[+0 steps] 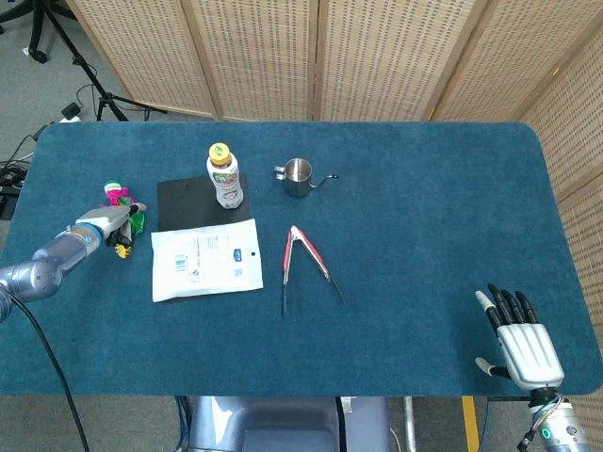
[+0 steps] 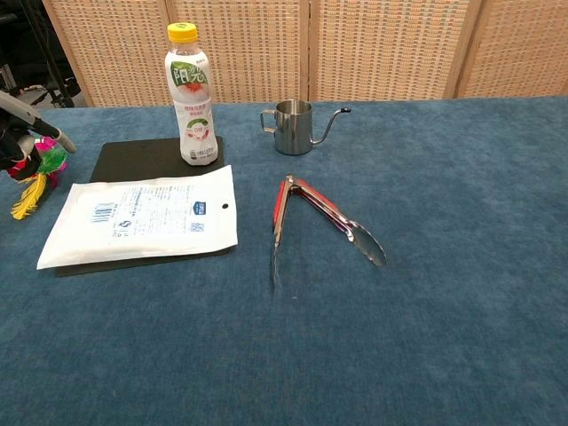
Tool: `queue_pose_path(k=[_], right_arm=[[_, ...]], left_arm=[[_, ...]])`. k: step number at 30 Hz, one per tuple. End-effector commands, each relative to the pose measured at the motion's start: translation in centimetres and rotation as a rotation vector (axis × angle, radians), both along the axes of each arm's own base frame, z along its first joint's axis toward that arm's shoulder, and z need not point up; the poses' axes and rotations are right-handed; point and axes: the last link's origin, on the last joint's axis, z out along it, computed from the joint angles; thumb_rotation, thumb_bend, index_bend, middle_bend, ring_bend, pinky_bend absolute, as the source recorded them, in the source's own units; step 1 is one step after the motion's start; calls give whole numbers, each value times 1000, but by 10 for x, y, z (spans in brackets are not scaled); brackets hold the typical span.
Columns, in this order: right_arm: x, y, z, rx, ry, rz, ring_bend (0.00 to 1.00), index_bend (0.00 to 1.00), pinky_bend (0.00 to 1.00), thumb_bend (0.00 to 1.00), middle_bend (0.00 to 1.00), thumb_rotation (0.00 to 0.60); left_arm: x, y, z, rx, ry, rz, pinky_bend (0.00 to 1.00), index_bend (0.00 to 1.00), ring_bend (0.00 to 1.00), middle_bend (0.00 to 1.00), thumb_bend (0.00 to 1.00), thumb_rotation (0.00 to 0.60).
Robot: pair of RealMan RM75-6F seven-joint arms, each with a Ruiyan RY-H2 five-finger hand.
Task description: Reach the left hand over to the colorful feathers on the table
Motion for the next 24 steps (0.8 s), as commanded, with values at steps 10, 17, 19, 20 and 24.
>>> queue_pose_path(k=[10,17,19,20,24], right_arm=[[-2,-2,-3,11,2,-10,0,0,0,156,0,600],[-3,-3,-2,11,1,-13,0,0,0,156,0,600],[-3,-3,-1,6,-3,-16,0,0,0,156,0,600],[-4,-3,-1,6,-4,-16,0,0,0,156,0,600],[-5,-3,0,5,-6,-18,0,0,0,156,0,600]], left_arm=[[4,12,-16,-11,-26,-7,544,0,693,676,1000,600],[7,19,-22,-18,-43,0,543,0,693,676,1000,600],[8,21,-25,-17,-55,9,544,0,693,676,1000,600],[8,22,-26,-18,-58,13,544,0,693,676,1000,600],[9,26,-30,-19,-59,14,544,0,693,676,1000,600]])
